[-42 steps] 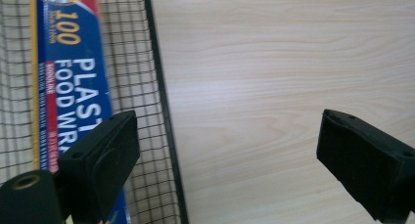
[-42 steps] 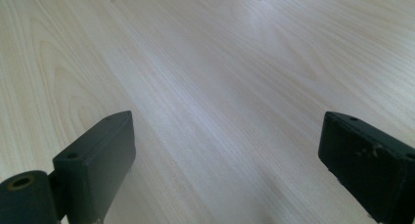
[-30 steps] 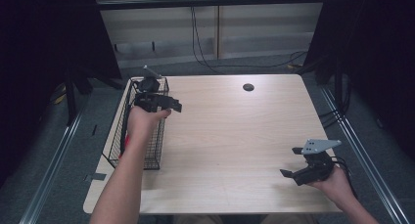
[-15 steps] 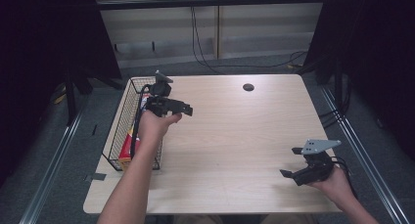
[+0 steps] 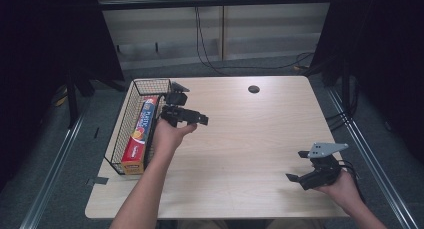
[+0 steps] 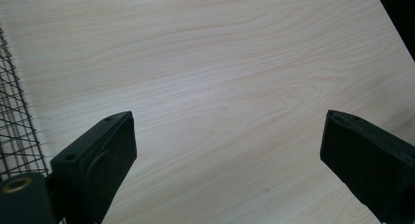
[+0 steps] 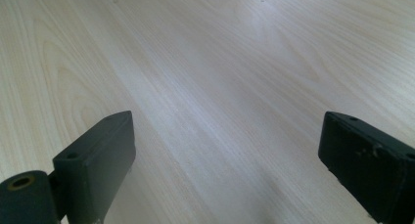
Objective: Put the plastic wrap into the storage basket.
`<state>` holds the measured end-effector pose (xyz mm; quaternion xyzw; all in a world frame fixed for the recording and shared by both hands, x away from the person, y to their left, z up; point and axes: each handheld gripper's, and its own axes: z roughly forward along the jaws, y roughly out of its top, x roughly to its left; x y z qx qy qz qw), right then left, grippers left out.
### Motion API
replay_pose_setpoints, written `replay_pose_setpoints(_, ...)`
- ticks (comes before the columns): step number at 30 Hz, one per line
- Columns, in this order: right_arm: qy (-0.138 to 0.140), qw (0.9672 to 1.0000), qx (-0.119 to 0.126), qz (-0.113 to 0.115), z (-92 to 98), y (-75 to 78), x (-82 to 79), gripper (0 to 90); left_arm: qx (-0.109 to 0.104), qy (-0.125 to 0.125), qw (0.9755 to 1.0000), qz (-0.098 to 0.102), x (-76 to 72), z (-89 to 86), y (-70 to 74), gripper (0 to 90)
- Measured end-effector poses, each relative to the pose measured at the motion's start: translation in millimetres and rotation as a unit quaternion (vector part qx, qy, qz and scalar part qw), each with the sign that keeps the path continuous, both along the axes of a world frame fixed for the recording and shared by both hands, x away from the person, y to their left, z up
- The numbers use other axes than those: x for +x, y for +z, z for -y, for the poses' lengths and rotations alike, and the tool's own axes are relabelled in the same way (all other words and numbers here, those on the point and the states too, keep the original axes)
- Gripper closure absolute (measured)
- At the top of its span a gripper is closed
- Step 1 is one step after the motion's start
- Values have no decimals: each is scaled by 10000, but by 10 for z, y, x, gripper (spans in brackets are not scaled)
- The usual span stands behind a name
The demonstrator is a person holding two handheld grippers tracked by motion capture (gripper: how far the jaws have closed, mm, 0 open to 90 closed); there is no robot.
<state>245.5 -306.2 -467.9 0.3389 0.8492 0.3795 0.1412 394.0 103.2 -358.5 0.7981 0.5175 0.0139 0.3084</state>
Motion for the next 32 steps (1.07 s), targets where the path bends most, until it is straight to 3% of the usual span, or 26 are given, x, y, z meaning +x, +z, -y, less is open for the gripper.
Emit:
replay_pose_setpoints(24,28,10000,-49,-62,-30,-31,-5,66,-44,-407,9991,74,-229,262,-342,69)
replay_pose_setpoints(32,-26,9993,-223,-287,-48,-118,22,56,-104,-570,9977,339,-362,321,-504,70)
